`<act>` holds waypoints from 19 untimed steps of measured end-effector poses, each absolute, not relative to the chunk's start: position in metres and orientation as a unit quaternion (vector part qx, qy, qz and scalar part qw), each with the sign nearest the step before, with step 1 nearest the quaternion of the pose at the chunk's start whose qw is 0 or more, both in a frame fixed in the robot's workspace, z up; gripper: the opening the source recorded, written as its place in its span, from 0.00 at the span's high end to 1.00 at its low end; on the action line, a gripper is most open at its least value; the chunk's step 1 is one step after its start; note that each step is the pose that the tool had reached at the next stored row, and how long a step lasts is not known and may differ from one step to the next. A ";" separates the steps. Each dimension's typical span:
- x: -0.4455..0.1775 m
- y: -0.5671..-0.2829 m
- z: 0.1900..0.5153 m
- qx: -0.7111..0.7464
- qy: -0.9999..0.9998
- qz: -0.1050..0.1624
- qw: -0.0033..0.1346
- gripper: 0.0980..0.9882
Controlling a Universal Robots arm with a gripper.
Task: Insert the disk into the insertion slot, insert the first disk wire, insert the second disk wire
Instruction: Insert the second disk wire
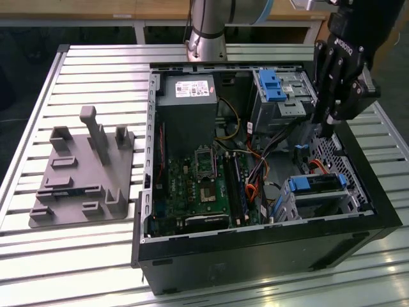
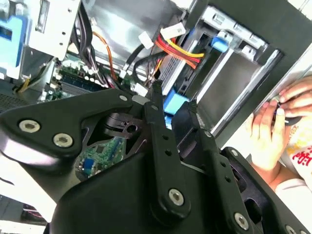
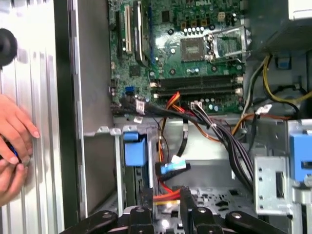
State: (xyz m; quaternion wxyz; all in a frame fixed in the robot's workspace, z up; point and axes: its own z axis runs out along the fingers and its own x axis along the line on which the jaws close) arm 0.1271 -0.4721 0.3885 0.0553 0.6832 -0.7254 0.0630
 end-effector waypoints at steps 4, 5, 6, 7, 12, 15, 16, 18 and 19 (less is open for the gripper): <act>0.121 -0.469 0.386 0.686 -0.721 0.073 0.064 0.71; 0.121 -0.469 0.385 0.691 -0.717 0.074 0.064 0.71; 0.121 -0.469 0.384 0.696 -0.711 0.075 0.064 0.71; 0.121 -0.469 0.384 0.702 -0.705 0.076 0.064 0.71; 0.121 -0.469 0.379 0.730 -0.676 0.080 0.062 0.71; 0.119 -0.469 0.375 0.734 -0.671 0.081 0.062 0.71; 0.117 -0.469 0.375 0.735 -0.671 0.081 0.063 0.71; 0.111 -0.469 0.374 0.735 -0.670 0.083 0.064 0.71; 0.108 -0.468 0.374 0.735 -0.670 0.084 0.065 0.71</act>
